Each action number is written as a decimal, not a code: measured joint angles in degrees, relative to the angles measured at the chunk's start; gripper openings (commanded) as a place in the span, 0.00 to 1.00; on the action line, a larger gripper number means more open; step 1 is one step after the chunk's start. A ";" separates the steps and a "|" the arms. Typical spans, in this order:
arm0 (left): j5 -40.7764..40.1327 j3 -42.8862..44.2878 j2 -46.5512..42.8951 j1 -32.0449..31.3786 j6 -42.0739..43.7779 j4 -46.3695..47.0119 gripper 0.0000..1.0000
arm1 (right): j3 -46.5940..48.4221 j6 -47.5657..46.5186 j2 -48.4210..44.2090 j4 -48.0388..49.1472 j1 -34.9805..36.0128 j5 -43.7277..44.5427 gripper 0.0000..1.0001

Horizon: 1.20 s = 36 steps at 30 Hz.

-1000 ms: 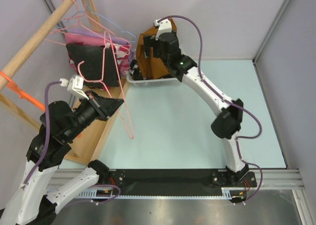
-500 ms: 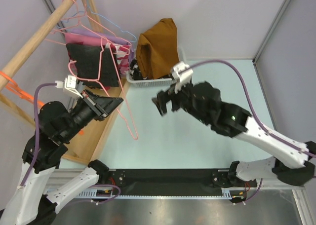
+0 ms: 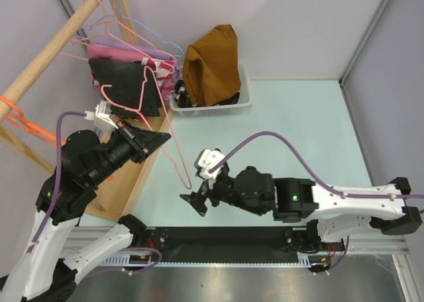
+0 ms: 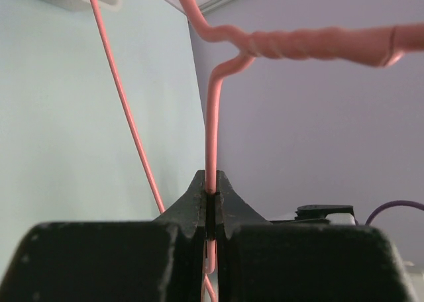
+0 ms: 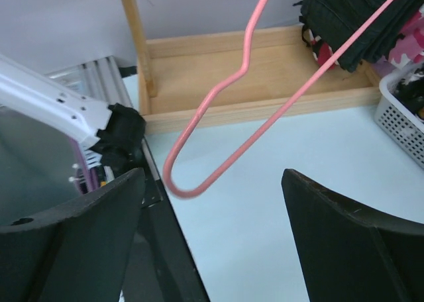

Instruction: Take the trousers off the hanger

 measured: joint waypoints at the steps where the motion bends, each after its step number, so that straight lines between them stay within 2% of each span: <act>1: 0.02 0.00 0.02 0.00 -0.39 -0.15 0.00 | 0.07 -0.26 1.53 0.61 0.24 1.01 0.85; 3: 0.02 0.00 0.15 0.00 -0.87 -0.85 0.00 | 0.17 -1.14 4.28 1.90 0.42 2.75 0.80; 7: 0.00 0.00 0.48 0.00 -1.36 -2.21 0.01 | 1.36 -2.89 8.28 3.43 1.16 6.69 0.60; 9: 0.00 0.07 0.57 0.00 -1.44 -2.91 0.00 | 1.90 -3.56 9.29 4.13 1.51 9.01 0.58; 14: -0.52 0.20 0.59 0.02 -2.36 -3.30 0.01 | 2.32 -4.94 9.81 6.62 2.21 13.88 0.38; 15: -0.57 0.24 0.57 0.02 -2.45 -3.28 0.00 | 2.45 -5.14 10.01 6.71 2.43 14.43 0.33; 16: -0.59 0.28 0.57 0.02 -2.54 -3.23 0.00 | 2.75 -5.46 10.38 6.71 2.71 15.23 0.20; 18: -0.66 0.33 0.59 0.07 -2.84 -3.19 0.00 | 3.41 -6.21 11.37 6.69 3.08 16.92 0.03; 19: -0.76 0.39 0.59 0.07 -2.93 -3.21 0.00 | 3.82 -6.45 12.00 6.71 3.19 18.14 0.00; 21: -1.70 0.55 0.24 0.35 -2.91 -3.45 0.01 | 4.13 -6.62 12.79 7.13 3.23 22.34 0.00; 22: -2.03 0.57 0.04 0.42 -2.91 -3.19 0.05 | 4.17 -6.93 12.90 7.65 3.17 23.39 0.00; 23: -1.97 0.59 -0.15 0.42 -2.93 -2.97 0.14 | 4.20 -7.41 12.98 8.33 3.32 24.17 0.00; 24: -1.75 0.59 -0.46 0.42 -2.93 -2.38 0.29 | 4.20 -7.98 13.07 9.20 3.82 25.27 0.00; 26: -0.79 0.11 -1.40 0.37 -2.82 -0.87 0.42 | 4.20 -9.09 13.14 11.21 4.70 26.71 0.00; 29: 1.07 -1.73 -3.56 0.17 -2.38 1.25 0.55 | 4.20 -10.34 13.14 13.68 5.29 27.34 0.00; 30: 1.36 -2.62 -4.35 0.13 -2.29 2.21 0.62 | 4.20 -10.51 13.14 14.05 5.38 27.50 0.00; 36: 3.96 -6.05 -7.06 0.11 -0.63 6.27 0.66 | 3.19 -10.67 12.04 14.21 4.98 26.91 0.00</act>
